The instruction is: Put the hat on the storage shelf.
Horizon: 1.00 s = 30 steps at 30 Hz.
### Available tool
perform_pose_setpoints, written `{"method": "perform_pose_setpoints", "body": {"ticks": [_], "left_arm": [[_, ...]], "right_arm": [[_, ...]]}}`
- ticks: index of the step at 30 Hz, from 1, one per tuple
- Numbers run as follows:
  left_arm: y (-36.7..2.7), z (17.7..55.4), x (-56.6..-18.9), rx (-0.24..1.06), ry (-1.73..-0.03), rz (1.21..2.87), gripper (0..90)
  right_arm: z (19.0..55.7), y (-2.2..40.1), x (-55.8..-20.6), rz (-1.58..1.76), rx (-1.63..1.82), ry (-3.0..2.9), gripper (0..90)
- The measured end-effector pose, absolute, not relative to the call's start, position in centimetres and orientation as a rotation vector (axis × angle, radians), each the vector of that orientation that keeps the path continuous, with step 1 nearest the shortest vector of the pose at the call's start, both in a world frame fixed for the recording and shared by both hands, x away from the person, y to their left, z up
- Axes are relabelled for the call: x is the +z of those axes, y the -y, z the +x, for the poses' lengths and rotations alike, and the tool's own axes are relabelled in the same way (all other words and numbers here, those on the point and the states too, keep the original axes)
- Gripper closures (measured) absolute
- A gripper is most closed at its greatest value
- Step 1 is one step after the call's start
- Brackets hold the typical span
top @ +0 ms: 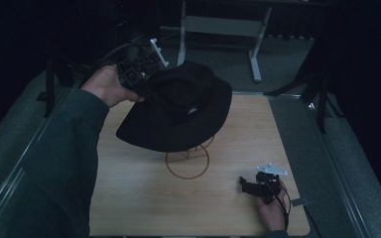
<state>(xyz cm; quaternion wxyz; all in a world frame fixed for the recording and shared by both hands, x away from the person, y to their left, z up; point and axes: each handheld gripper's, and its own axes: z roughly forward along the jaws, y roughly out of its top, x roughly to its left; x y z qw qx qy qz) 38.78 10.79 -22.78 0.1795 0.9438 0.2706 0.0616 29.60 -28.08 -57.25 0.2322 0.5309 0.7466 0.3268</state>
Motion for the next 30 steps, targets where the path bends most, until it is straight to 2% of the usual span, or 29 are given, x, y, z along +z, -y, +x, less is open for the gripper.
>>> {"method": "perform_pose_setpoints", "body": {"ticks": [30], "left_arm": [[-7.1,39.5,-25.0,0.142,-0.757,2.723,86.9]], "right_arm": [[29.6,28.1,-57.2,1.452,0.899,-2.059,12.7]]}}
